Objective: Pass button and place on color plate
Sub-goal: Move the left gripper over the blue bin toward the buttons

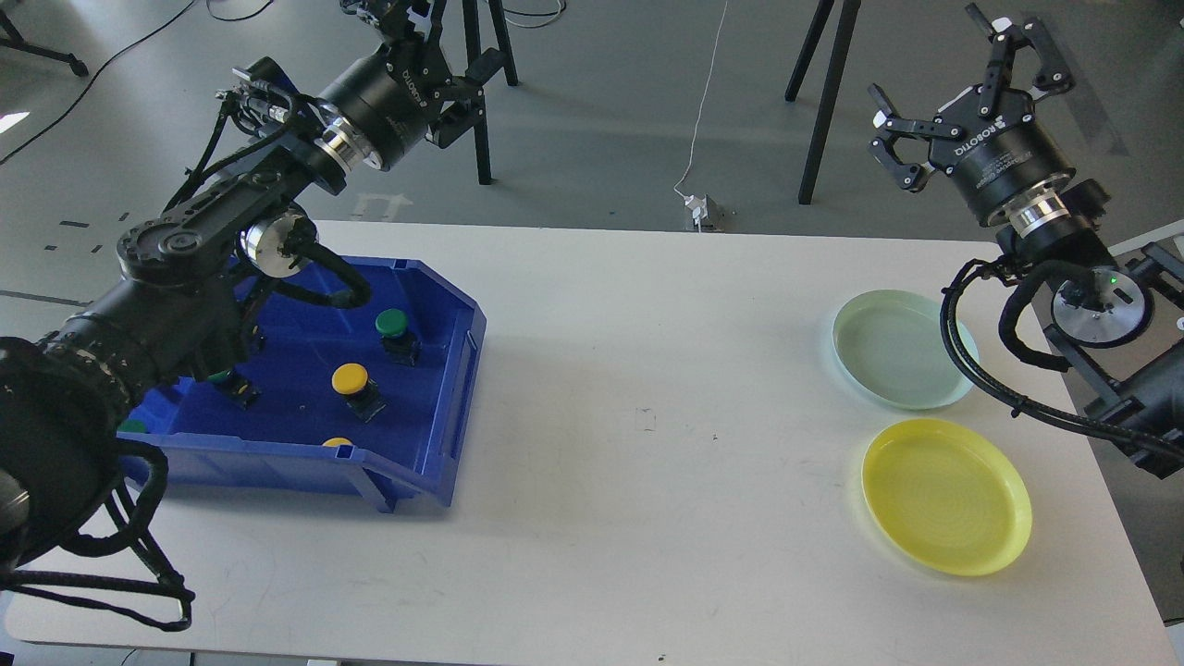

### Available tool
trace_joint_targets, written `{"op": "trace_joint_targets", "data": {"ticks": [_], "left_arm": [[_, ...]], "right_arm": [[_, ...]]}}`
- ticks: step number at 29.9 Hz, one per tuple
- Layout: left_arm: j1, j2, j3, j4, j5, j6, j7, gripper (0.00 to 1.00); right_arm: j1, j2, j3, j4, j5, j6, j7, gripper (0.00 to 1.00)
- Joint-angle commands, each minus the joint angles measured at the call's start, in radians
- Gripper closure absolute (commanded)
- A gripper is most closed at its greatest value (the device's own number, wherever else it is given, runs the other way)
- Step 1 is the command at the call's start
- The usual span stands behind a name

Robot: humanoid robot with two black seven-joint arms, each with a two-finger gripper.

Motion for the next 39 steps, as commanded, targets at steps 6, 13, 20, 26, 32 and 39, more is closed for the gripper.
{"op": "trace_joint_targets", "data": {"ticks": [6, 13, 20, 26, 32, 39], "left_arm": [[-0.007, 0.036, -0.027, 0.009, -0.013, 0.000, 0.000, 0.00], [0.012, 0.039, -0.199, -0.099, -0.140, 0.000, 0.000, 0.00], [0.134, 0.128, -0.260, -0.528, -0.144, 0.000, 0.000, 0.00], [0.122, 0.337, -0.104, -0.714, 0.117, 0.000, 0.000, 0.00], [-0.032, 0.547, 0.170, -0.791, 0.382, 0.000, 0.000, 0.00], [-0.338, 0.656, 0.580, -0.834, 0.733, 0.000, 0.000, 0.00]], "right_arm": [[-0.003, 0.001, 0.029, -0.002, 0.001, 0.000, 0.002, 0.01], [-0.013, -0.004, 0.032, 0.003, 0.001, 0.000, 0.001, 0.01], [-0.016, -0.014, 0.031, 0.004, 0.001, 0.000, 0.002, 0.01], [-0.014, -0.011, 0.031, 0.006, -0.001, 0.000, 0.001, 0.01], [-0.031, -0.014, 0.028, 0.004, -0.001, 0.000, 0.001, 0.01], [-0.055, -0.046, 0.020, 0.009, -0.003, 0.000, -0.006, 0.01]]}}
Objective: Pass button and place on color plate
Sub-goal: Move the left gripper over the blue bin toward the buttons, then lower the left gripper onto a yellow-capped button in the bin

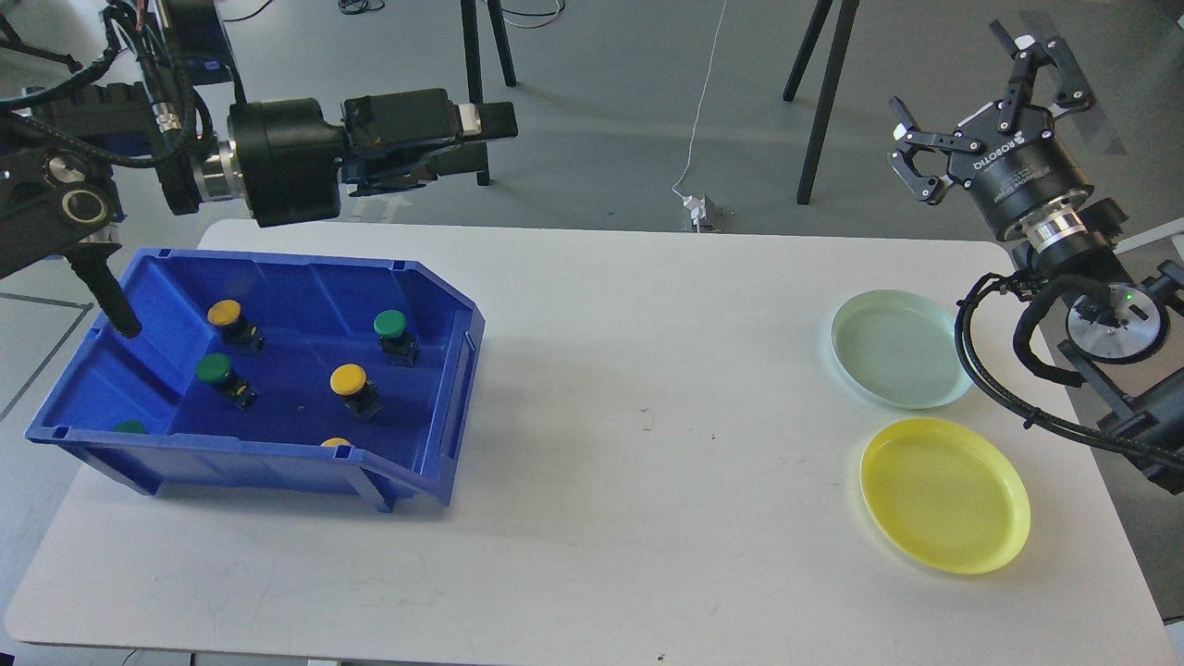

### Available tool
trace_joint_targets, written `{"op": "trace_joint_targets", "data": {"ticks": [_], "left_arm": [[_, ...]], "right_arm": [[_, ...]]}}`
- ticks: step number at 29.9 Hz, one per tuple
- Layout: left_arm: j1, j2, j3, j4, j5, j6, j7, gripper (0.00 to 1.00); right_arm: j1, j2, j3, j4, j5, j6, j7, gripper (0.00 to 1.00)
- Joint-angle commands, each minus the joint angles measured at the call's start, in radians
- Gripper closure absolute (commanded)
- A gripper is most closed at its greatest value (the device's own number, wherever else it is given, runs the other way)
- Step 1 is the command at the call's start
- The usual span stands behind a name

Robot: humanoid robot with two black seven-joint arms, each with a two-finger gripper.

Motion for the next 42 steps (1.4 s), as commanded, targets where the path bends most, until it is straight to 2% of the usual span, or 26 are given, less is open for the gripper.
{"op": "trace_joint_targets", "data": {"ticks": [1, 5, 7, 12, 16, 21, 31, 42], "left_arm": [[-0.169, 0.015, 0.252, -0.005, 0.204, 0.000, 0.000, 0.00], [-0.286, -0.017, 0.483, 0.001, 0.357, 0.000, 0.000, 0.00], [-0.306, -0.052, 0.557, 0.021, 0.398, 0.000, 0.000, 0.00], [-0.290, -0.121, 0.619, 0.105, 0.440, 0.004, 0.000, 0.00], [-0.253, -0.173, 0.671, 0.185, 0.440, 0.042, 0.000, 0.00], [-0.199, -0.227, 0.680, 0.292, 0.449, 0.055, 0.000, 0.00], [-0.101, -0.272, 0.677, 0.430, 0.470, 0.067, 0.000, 0.00], [-0.073, -0.284, 0.670, 0.440, 0.475, 0.067, 0.000, 0.00]], "right_arm": [[-0.020, -0.030, -0.008, 0.008, 0.000, 0.000, -0.005, 0.01], [-0.026, -0.036, -0.007, 0.007, -0.002, 0.000, -0.005, 0.01], [-0.032, -0.045, -0.005, 0.003, -0.002, 0.000, -0.005, 0.01], [-0.042, -0.063, -0.005, 0.003, -0.002, 0.000, -0.005, 0.01], [-0.059, -0.063, -0.005, 0.003, -0.002, 0.000, -0.005, 0.01], [-0.069, -0.065, -0.005, 0.003, -0.002, 0.000, -0.005, 0.01], [-0.077, -0.065, -0.005, 0.003, -0.002, 0.000, -0.005, 0.01], [-0.101, -0.065, -0.004, 0.002, -0.002, 0.000, -0.003, 0.01]]}}
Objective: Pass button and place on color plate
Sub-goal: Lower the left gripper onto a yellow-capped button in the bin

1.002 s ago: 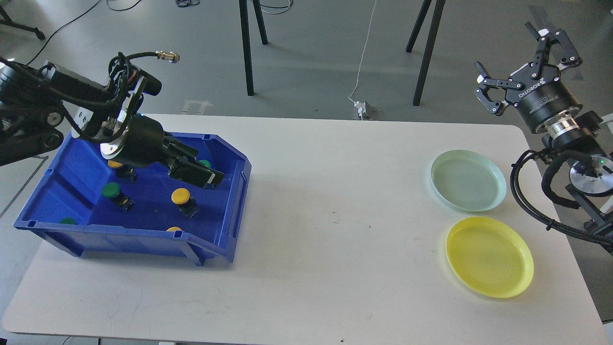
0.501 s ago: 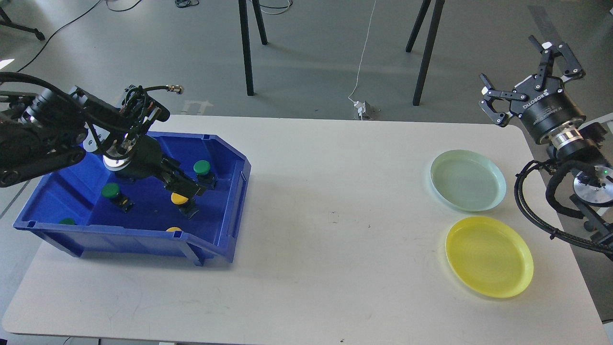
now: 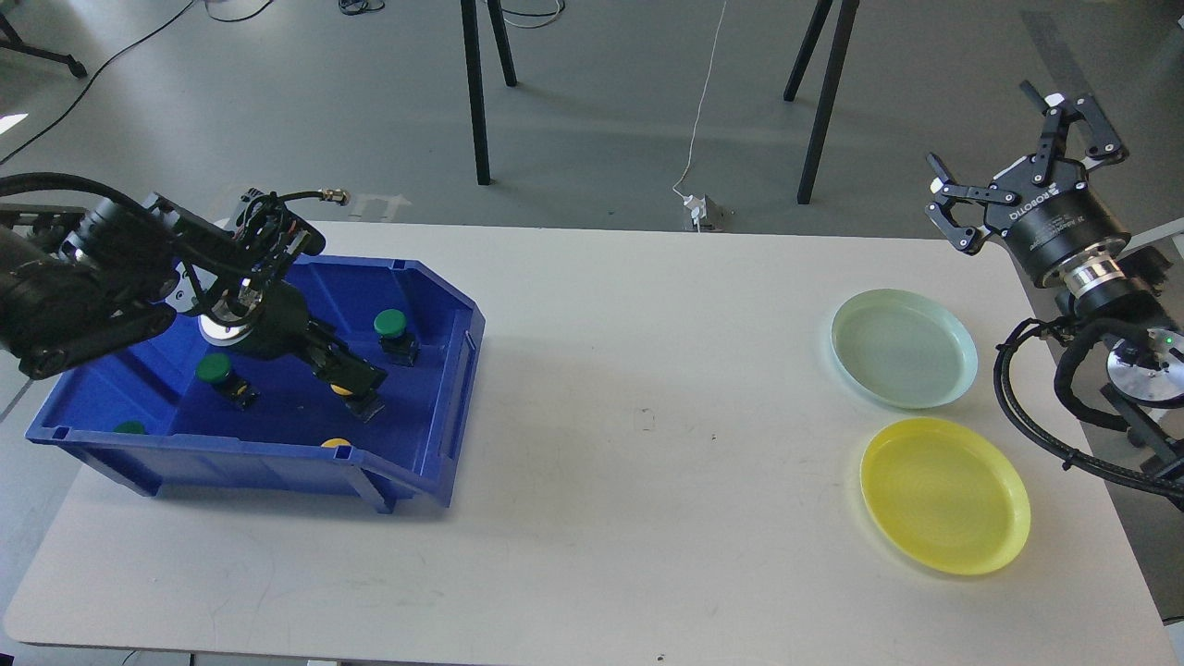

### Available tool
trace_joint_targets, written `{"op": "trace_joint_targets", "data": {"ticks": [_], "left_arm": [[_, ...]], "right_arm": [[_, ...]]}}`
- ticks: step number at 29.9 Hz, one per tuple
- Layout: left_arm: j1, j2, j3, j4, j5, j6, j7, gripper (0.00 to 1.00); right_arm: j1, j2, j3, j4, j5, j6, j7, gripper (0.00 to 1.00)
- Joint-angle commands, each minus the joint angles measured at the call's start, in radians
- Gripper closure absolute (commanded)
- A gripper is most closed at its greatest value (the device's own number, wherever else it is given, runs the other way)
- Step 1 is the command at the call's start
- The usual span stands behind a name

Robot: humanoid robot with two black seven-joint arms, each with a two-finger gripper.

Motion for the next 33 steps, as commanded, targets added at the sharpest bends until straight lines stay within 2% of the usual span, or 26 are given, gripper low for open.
{"op": "trace_joint_targets", "data": {"ticks": [1, 23, 29, 33], "left_arm": [[0.016, -0.002, -0.002, 0.002, -0.001, -0.001, 0.000, 0.00], [0.113, -0.095, -0.004, 0.162, -0.012, 0.004, 0.000, 0.01], [0.116, -0.097, -0.004, 0.162, -0.013, 0.036, 0.000, 0.06], [0.115, -0.097, -0.004, 0.162, -0.010, 0.037, 0.000, 0.13]], "right_arm": [[-0.007, 0.000, 0.001, 0.000, 0.000, 0.000, 0.002, 0.01], [-0.025, -0.008, 0.002, 0.000, 0.000, 0.000, 0.003, 0.01], [-0.037, -0.008, 0.004, -0.002, 0.000, 0.000, 0.003, 0.01], [-0.043, -0.008, 0.004, -0.005, 0.000, 0.000, 0.005, 0.01]]}}
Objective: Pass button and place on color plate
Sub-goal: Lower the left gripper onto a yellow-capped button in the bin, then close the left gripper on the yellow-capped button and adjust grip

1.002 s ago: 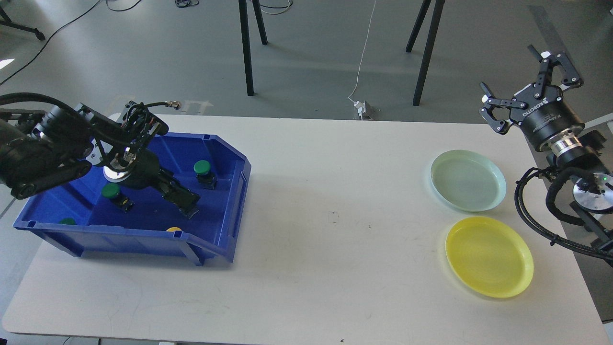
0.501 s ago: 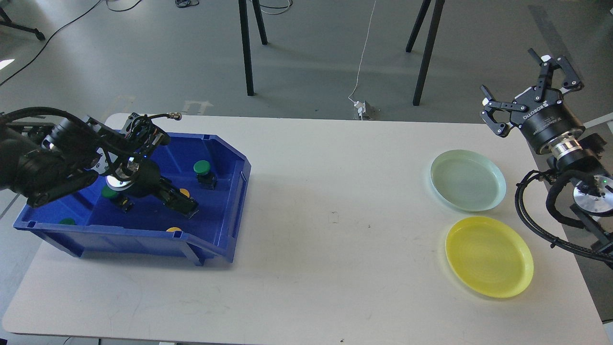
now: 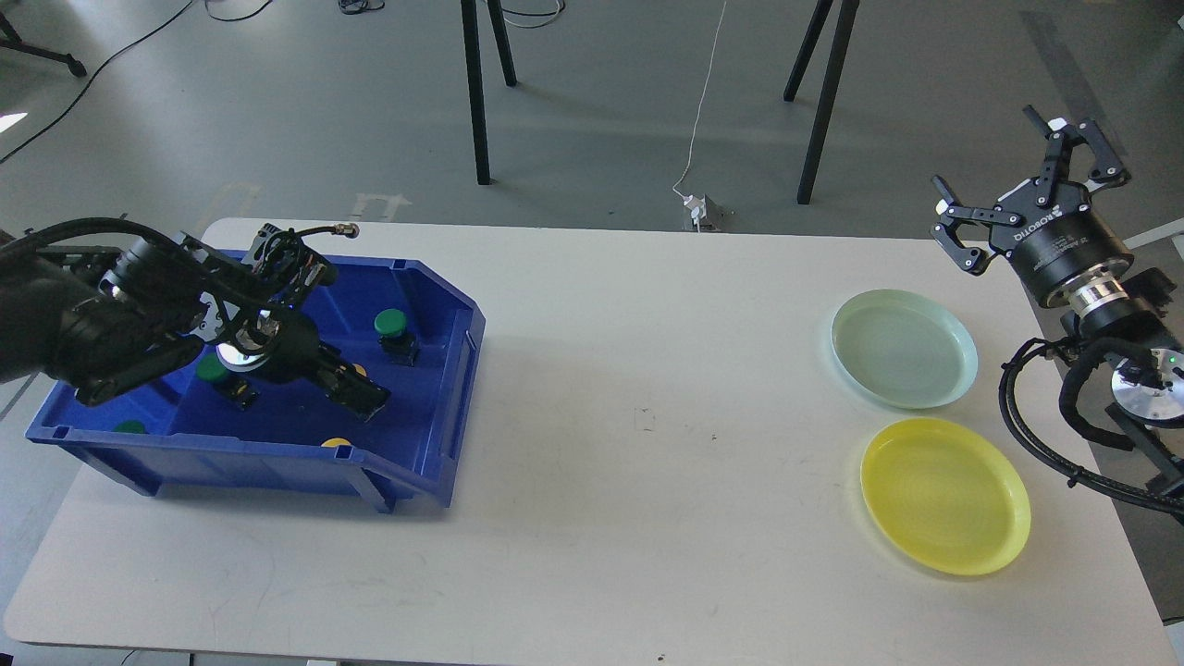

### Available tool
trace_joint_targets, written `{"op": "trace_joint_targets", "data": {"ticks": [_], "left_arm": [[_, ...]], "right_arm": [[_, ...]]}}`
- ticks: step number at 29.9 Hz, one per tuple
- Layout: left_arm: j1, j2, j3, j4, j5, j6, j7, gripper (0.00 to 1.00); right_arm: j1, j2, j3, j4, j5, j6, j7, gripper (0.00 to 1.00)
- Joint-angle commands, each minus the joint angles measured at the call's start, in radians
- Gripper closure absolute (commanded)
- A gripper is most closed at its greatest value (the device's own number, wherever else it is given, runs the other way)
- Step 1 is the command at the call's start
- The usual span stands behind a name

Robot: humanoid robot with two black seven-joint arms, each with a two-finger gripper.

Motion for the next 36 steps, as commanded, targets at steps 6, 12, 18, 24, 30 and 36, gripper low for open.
{"op": "trace_joint_targets", "data": {"ticks": [6, 12, 18, 24, 30, 36], "left_arm": [[0.000, 0.000, 0.001, 0.000, 0.013, 0.009, 0.000, 0.27], [0.002, 0.000, 0.005, 0.000, 0.013, 0.014, 0.000, 0.34], [0.005, 0.001, 0.009, 0.000, 0.024, 0.034, 0.000, 0.48], [0.026, 0.003, 0.006, 0.001, 0.048, 0.105, 0.000, 0.66], [0.031, 0.004, 0.003, 0.002, 0.048, 0.106, 0.000, 0.69], [0.028, 0.004, 0.001, 0.000, 0.047, 0.105, 0.000, 0.71]], "right_arm": [[-0.018, 0.000, 0.000, -0.003, -0.001, 0.000, 0.000, 0.01], [-0.020, 0.000, 0.000, -0.003, -0.001, 0.000, 0.000, 0.01], [-0.020, 0.000, 0.000, -0.003, -0.001, 0.000, 0.000, 0.01], [-0.021, 0.001, -0.001, -0.003, -0.001, 0.000, 0.000, 0.01], [-0.023, 0.001, -0.003, -0.003, -0.001, 0.000, 0.000, 0.01], [-0.023, 0.003, -0.003, -0.003, -0.001, 0.000, 0.000, 0.01]]}}
